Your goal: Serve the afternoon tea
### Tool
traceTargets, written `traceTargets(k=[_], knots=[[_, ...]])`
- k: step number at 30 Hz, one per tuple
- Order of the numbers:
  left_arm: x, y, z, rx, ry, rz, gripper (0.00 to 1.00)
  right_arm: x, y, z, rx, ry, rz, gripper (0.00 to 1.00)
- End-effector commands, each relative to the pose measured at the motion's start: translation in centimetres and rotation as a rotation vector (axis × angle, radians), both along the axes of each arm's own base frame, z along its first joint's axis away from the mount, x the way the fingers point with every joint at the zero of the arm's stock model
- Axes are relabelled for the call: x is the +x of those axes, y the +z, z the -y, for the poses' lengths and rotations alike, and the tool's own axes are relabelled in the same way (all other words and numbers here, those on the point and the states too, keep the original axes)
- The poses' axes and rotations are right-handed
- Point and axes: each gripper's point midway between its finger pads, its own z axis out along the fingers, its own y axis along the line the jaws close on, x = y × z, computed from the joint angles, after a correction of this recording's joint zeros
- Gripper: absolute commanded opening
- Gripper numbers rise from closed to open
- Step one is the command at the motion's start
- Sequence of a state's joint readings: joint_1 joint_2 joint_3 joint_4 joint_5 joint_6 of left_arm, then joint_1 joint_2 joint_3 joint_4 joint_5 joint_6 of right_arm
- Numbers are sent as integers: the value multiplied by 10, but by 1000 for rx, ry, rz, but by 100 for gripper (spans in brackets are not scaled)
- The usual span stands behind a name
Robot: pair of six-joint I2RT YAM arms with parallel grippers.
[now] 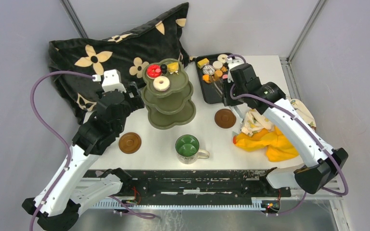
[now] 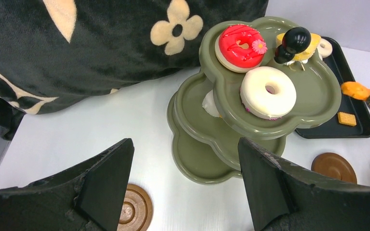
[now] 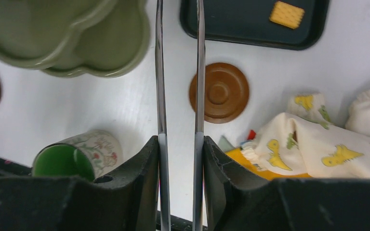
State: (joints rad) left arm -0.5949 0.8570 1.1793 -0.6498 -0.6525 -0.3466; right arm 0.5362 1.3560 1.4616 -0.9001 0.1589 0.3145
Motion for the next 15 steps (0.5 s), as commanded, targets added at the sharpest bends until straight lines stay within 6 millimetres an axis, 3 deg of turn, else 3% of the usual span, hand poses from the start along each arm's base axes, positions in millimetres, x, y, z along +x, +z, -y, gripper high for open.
traceTargets(k=[1, 15], knots=[[-3, 27, -6, -17, 8, 65, 86, -1, 43, -44, 123, 90, 98, 18], [-5, 27, -10, -12, 19, 66, 87, -25, 19, -114, 184, 272, 10, 18]])
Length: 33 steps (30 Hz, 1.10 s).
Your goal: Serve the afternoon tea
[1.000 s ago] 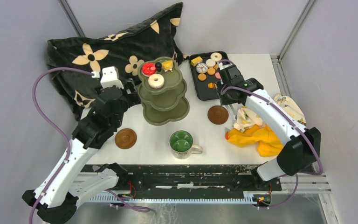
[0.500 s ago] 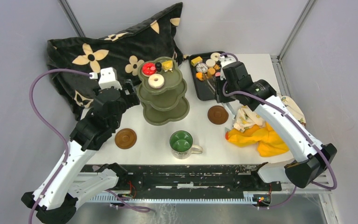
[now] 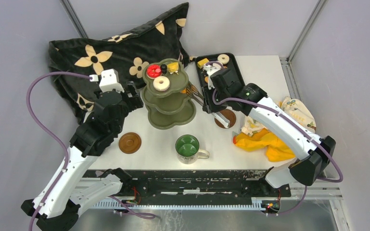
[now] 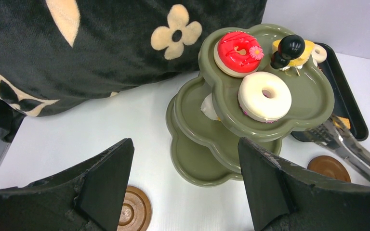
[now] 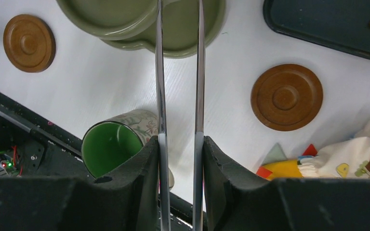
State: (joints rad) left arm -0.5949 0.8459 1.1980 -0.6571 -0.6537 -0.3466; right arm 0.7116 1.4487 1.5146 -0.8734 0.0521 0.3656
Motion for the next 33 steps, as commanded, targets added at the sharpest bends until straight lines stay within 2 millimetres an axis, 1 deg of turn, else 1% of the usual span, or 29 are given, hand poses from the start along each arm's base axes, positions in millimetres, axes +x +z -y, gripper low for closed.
traceTargets(k=[1, 7, 11, 13, 15, 19, 24, 26, 30, 33], knots=[[-2, 18, -7, 1, 18, 45, 87, -1, 25, -34, 108, 69, 69, 18], [-2, 18, -8, 1, 18, 45, 87, -12, 19, -55, 103, 129, 53, 18], [-4, 18, -9, -3, 21, 51, 87, -16, 9, -66, 84, 159, 27, 21], [-5, 19, -10, -2, 22, 52, 87, -16, 4, -69, 76, 161, 16, 24], [-5, 19, -10, -4, 23, 52, 87, -14, 2, -69, 69, 151, 16, 31], [-7, 21, -12, -5, 25, 56, 87, -12, 10, -60, 60, 120, 51, 42], [-9, 24, -13, -15, 25, 70, 86, -12, 21, -41, 37, 67, 98, 46], [-9, 24, -13, -17, 23, 69, 86, -12, 23, -39, 36, 61, 104, 48], [-9, 24, -11, -27, 15, 67, 86, -13, 28, -30, 23, 41, 121, 47], [-9, 24, -10, -28, 11, 65, 87, -11, 38, -9, -4, -21, 173, 46]])
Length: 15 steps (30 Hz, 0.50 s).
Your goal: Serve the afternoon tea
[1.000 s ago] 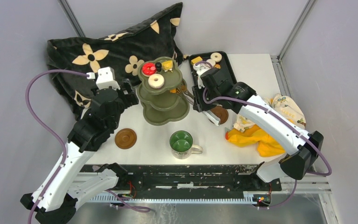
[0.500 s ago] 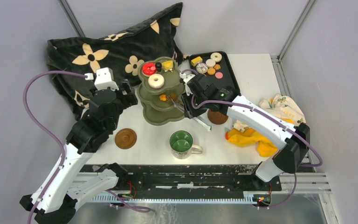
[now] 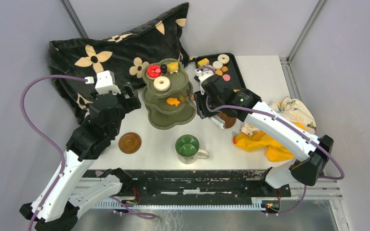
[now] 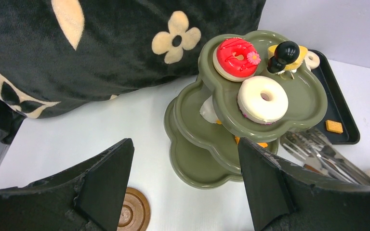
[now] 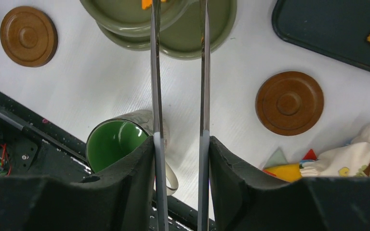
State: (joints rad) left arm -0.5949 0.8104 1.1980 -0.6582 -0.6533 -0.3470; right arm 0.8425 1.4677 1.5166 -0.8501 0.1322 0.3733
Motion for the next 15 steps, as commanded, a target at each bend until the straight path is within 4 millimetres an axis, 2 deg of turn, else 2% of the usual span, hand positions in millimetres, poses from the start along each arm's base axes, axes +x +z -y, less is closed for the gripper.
traceTargets(k=[1, 4, 7, 11, 13, 15], knots=[[-2, 15, -5, -6, 12, 32, 87, 8, 44, 31, 28, -110, 147, 46], [0, 12, -3, 2, 7, 20, 87, 7, 51, 62, 34, -177, 174, 45], [4, 11, 1, 2, -1, 17, 87, 11, 41, 98, 17, -265, 156, 45], [8, 8, 6, 6, -14, 9, 87, 27, 22, 142, 6, -387, 107, 45], [12, 4, 9, 19, -21, -5, 87, 36, 15, 154, -7, -422, 79, 45], [15, -2, 10, 34, -14, -23, 87, 48, 10, 157, 5, -429, 60, 45]])
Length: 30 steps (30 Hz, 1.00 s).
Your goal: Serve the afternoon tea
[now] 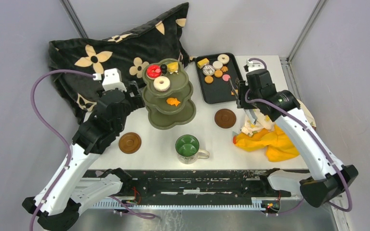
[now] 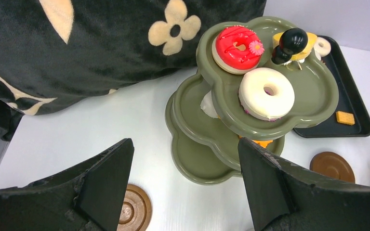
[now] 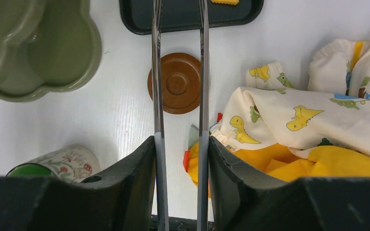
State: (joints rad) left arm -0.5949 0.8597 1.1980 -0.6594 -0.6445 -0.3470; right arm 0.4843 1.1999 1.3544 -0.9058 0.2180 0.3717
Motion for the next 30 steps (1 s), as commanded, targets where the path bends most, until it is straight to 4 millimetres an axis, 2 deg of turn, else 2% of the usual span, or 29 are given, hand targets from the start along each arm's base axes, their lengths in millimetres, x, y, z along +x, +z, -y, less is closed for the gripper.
traceTargets(k=[1, 5, 9, 10, 13, 19, 24, 30], knots=[[8, 7, 2, 12, 2, 10, 87, 28, -10, 4, 33, -18, -19, 46], [11, 0, 2, 12, 23, -8, 87, 60, -20, 4, 86, -40, -41, 48], [13, 1, -1, 19, 45, 1, 87, 98, -30, -8, 131, -34, -47, 49], [13, 2, -2, 22, 49, 6, 87, 108, -40, -12, 137, -30, -70, 49], [14, 3, -4, 29, 60, 20, 87, 140, -51, -24, 187, -55, -86, 49], [18, 4, 0, 25, 46, 38, 87, 196, -60, -43, 325, -142, -40, 50], [22, -1, -5, 56, 83, 23, 87, 232, -69, -49, 385, -178, -46, 50], [25, -4, -7, 69, 92, 24, 87, 265, -85, -53, 425, -203, -78, 51]])
